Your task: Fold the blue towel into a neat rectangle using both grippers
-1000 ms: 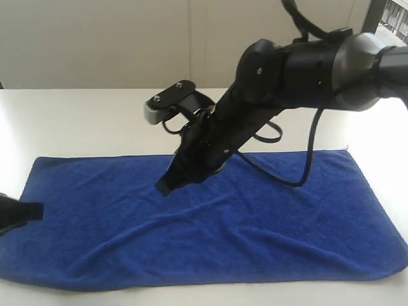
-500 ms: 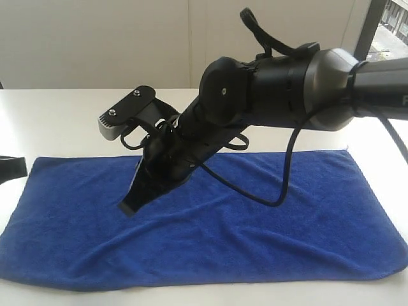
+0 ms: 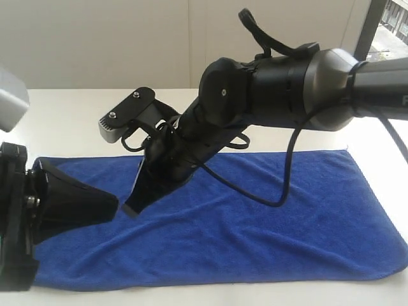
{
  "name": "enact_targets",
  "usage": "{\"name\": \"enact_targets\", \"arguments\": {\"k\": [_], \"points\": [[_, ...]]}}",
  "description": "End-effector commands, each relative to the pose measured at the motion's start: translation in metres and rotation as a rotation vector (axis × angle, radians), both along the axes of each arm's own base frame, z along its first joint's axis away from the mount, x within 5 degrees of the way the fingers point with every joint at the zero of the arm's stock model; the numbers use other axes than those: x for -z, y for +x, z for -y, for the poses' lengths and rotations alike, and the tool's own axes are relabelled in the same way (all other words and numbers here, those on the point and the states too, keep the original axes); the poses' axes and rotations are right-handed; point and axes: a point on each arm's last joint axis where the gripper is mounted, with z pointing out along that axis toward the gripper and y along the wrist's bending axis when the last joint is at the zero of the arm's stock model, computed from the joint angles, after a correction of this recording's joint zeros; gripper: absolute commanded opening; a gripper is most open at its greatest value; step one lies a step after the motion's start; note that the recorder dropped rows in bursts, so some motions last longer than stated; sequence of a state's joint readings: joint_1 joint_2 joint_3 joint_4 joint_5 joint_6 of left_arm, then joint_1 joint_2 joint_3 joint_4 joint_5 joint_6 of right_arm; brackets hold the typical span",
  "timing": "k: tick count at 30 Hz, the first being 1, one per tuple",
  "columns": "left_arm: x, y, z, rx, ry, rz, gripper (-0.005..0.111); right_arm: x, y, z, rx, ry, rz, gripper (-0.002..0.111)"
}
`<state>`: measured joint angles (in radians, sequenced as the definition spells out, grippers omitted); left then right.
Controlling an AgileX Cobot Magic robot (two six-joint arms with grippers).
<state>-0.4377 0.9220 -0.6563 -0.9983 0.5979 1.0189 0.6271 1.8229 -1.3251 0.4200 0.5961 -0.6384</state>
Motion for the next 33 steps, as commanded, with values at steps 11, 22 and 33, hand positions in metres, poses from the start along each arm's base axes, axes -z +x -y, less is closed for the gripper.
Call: {"name": "enact_targets", "arguments": {"k": [11,22,33], "points": [[0.041,0.035,-0.087,-0.55,-0.214,-0.395,0.0,0.003,0.0,0.002,-0.032,-0.041,0.014,0.0],[0.119,0.013,-0.116,-1.052,-0.187,-0.586,0.001,0.026,0.008,-0.003,-0.016,-0.058,0.003,0.0],[0.13,0.012,-0.134,-1.312,-0.197,-0.534,0.031,0.054,-0.039,-0.082,-0.388,-0.046,0.215,0.015]]}}
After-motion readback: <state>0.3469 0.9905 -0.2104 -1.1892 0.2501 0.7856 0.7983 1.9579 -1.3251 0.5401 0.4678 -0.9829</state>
